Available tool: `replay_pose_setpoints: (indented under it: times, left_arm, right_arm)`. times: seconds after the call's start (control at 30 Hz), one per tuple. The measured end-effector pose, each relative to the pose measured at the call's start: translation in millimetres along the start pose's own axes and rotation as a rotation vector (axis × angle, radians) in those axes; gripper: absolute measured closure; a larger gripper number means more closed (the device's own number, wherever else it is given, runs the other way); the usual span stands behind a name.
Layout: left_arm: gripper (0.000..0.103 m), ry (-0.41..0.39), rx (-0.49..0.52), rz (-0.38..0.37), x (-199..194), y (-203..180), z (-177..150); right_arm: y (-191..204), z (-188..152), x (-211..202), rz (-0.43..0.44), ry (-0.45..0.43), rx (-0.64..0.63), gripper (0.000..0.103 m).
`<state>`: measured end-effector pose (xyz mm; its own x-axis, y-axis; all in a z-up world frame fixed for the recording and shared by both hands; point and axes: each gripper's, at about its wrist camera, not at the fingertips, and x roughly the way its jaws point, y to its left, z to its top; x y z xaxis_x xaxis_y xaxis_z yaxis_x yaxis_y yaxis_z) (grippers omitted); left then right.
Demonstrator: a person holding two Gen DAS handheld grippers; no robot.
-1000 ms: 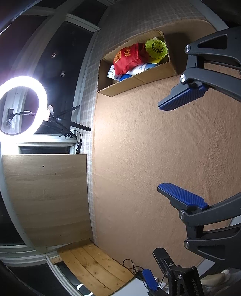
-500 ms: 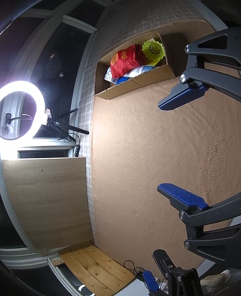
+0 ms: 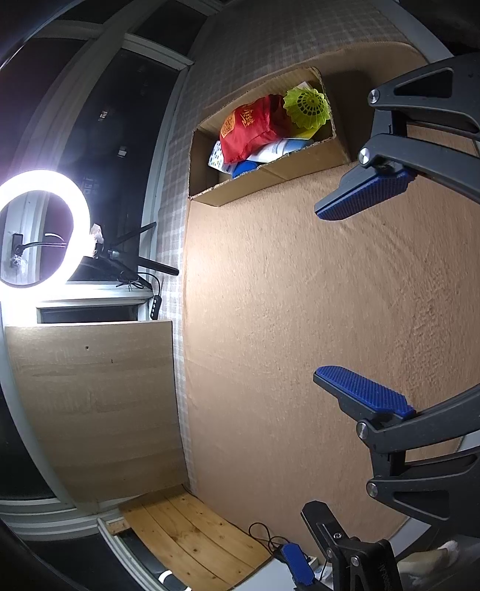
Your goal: Organize objects
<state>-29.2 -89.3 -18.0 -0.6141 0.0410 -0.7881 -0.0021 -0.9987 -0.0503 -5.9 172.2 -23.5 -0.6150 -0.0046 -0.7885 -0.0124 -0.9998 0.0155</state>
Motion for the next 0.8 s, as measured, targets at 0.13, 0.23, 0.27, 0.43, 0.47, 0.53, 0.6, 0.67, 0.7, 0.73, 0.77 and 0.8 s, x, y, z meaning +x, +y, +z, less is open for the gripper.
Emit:
replay_pose_setpoints:
  times: [0.13,0.23,0.27,0.43,0.47,0.53,0.6,0.67,0.7,0.73,0.77,0.8]
  left_arm:
    - [0.001,0.004,0.001,0.002,1.3,-0.6,0.6]
    - [0.001,0.007,-0.001,0.004,3.5,0.2,2.5]
    - [0.001,0.008,-0.002,0.005,4.0,0.3,3.0]
    - [0.001,0.010,-0.003,0.008,8.5,1.0,5.6]
    - [0.001,0.011,-0.003,0.008,9.6,1.1,6.3]
    - [0.001,0.013,-0.002,0.007,10.2,2.3,6.2]
    - [0.001,0.014,-0.003,0.008,11.8,3.6,6.7]
    - [0.001,0.015,-0.004,0.007,13.7,5.3,7.4]
    - [0.001,0.017,-0.003,0.007,14.8,6.2,7.9]
    - [0.001,0.018,-0.002,0.007,16.0,6.8,8.2]
    - [0.001,0.020,-0.002,0.008,17.4,7.5,8.7]
    - [0.001,0.021,-0.002,0.008,18.6,7.8,8.9]
  right_arm:
    - [-2.3,0.7,0.7,0.002,0.003,0.002,0.025]
    - [-3.2,1.7,2.6,0.004,0.009,0.001,0.025]
    - [-2.9,1.9,3.3,0.005,0.010,-0.001,0.025]
    - [-1.5,4.2,6.7,0.005,0.014,-0.004,0.025]
    - [-0.7,4.7,7.2,0.005,0.015,-0.004,0.025]
    - [0.4,5.7,9.5,0.005,0.019,-0.003,0.025]
    - [1.2,6.4,11.5,0.006,0.022,-0.003,0.025]
    - [2.3,7.2,13.4,0.004,0.024,-0.003,0.025]
    - [2.6,7.6,14.4,0.004,0.025,-0.003,0.025]
    - [3.3,7.7,15.1,0.003,0.026,-0.002,0.025]
    - [3.8,7.8,15.9,0.003,0.027,-0.002,0.025]
    - [4.5,8.0,16.8,0.003,0.029,-0.002,0.025]
